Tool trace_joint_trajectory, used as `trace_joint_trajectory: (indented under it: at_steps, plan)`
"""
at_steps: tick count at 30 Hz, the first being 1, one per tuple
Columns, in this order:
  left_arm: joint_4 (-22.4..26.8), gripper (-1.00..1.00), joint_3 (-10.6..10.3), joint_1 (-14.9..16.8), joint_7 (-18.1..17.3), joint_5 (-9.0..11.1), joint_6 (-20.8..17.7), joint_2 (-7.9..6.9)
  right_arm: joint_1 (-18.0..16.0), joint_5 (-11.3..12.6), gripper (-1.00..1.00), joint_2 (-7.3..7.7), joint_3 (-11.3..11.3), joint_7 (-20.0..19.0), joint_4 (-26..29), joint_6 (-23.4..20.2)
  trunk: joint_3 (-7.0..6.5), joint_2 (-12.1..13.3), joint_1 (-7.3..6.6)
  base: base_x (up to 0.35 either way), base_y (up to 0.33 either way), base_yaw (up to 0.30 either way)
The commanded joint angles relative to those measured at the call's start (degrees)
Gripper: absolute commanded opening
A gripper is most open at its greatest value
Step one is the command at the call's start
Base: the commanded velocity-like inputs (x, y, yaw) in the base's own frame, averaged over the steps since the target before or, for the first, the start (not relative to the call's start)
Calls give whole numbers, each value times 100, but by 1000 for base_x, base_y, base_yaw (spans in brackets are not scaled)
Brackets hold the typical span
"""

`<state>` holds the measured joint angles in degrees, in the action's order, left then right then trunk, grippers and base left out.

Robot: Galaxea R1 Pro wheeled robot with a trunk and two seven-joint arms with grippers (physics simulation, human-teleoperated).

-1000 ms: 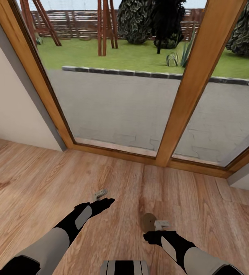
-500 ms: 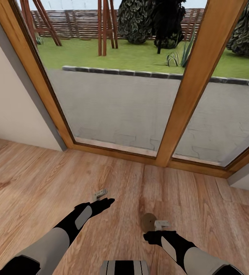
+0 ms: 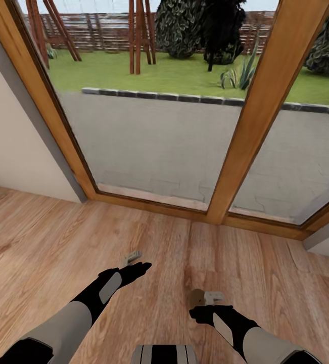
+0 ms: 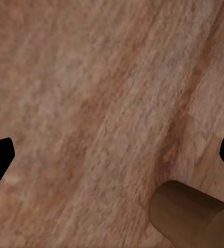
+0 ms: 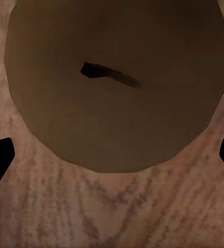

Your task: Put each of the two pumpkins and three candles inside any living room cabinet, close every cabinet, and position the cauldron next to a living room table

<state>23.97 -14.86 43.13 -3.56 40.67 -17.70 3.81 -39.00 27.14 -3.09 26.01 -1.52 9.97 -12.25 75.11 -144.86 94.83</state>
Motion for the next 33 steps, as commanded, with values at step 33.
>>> trace_joint_trajectory:
  at_steps: [33]
  plan:
    - [6,100,-15,2,-4,29,-14,-3,-2,11,100,2,26,-6,5,-23,181,-12,20,2,0,0]
